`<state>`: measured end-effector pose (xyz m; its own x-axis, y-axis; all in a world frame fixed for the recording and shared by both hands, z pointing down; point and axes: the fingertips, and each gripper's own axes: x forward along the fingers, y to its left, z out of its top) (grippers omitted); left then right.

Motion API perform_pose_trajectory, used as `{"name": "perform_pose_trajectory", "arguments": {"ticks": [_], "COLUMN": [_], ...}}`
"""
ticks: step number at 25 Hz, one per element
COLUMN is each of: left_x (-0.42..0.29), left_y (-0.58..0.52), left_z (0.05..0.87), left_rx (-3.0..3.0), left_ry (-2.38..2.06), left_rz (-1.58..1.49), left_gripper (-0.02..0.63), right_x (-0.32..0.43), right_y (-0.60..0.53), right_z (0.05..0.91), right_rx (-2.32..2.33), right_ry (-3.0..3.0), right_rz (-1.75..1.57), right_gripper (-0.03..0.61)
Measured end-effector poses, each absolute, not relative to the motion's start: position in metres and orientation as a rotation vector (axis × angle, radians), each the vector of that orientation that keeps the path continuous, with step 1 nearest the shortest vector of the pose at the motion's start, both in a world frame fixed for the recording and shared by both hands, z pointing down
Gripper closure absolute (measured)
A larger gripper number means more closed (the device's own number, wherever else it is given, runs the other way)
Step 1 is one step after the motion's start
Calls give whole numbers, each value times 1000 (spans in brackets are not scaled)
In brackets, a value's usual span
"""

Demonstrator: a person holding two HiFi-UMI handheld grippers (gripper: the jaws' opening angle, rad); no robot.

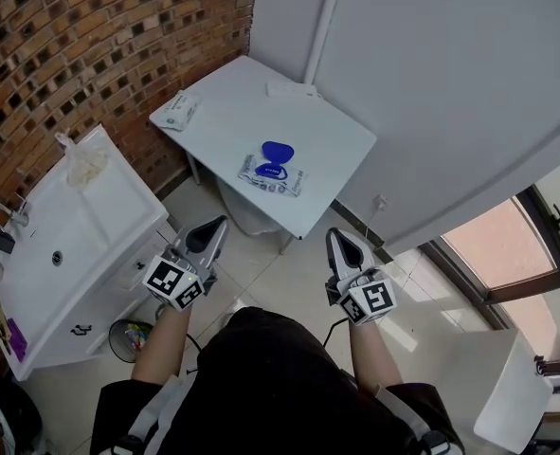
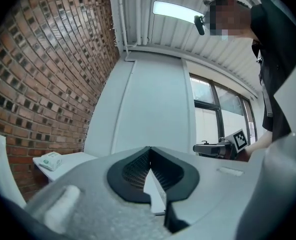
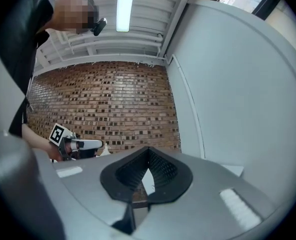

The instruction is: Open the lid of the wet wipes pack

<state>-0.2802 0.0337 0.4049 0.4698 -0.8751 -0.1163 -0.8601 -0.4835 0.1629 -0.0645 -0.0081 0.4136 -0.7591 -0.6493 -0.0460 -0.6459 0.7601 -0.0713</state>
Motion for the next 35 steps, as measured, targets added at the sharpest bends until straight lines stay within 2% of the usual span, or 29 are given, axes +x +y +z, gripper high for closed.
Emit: {"name": "perform_pose_trajectory", "arguments": {"ticks": [11,35], "left_x": [-241,-215], "left_y": [47,41], "left_z": [411,419], "left_rx": [2640,2668], "left_ry": [-1536,-1473], "left_rz": [-238,-226], "left_gripper": [612,612], "right_x": [-59,-63], "right_y": [-2,-4], "right_z": [411,417], "right_rx": [-986,-901], "right_ry": [2949,3016], "right_rz": [-19,-21], "right_gripper": [574,574]}}
